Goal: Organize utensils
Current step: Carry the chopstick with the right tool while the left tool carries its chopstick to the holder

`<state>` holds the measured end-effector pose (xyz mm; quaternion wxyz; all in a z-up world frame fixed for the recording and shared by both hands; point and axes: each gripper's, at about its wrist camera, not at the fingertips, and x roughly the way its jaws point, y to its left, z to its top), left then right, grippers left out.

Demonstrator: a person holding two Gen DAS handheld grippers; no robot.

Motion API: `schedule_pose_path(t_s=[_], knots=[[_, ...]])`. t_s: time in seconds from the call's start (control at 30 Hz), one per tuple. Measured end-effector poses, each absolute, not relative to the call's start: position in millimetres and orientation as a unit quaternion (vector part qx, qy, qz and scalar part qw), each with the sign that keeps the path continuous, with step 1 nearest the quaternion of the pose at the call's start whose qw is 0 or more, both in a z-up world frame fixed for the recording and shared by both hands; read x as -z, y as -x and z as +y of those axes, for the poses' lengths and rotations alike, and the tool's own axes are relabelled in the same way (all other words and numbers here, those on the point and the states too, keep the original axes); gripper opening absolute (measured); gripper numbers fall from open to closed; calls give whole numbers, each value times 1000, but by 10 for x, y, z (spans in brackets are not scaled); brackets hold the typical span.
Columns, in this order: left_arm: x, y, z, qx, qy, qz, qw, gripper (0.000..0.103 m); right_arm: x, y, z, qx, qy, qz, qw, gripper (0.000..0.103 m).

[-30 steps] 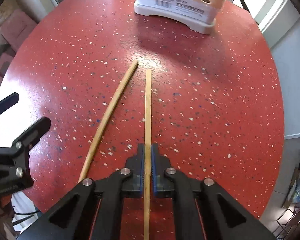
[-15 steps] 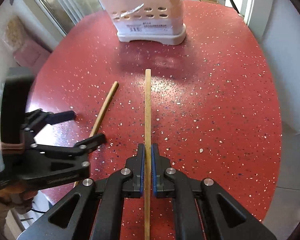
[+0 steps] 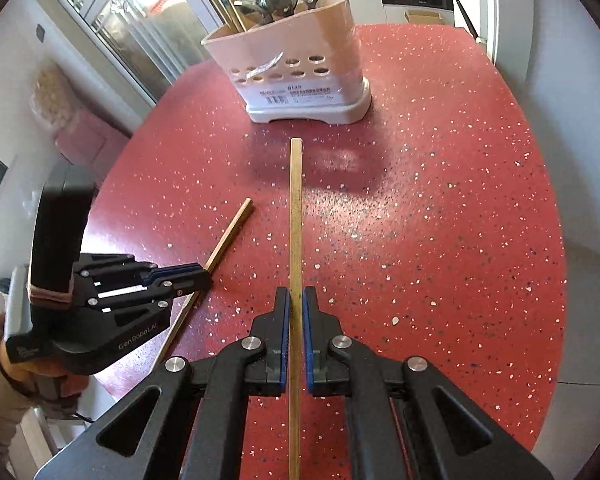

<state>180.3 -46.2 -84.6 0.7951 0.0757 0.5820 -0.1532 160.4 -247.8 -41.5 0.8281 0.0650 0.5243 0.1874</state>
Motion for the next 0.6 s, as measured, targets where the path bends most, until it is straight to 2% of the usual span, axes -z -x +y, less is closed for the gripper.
schedule_pose_path(t_s=[0.33,0.6], knots=[[282,-1570,-299,146,-12,454,879,34,77,-1596,-2544,-203,-72,467,858,6],[-102,-1500,-250,146,10,396,907,34,-180,-1656,-2519,-208,-76,429,876,6]])
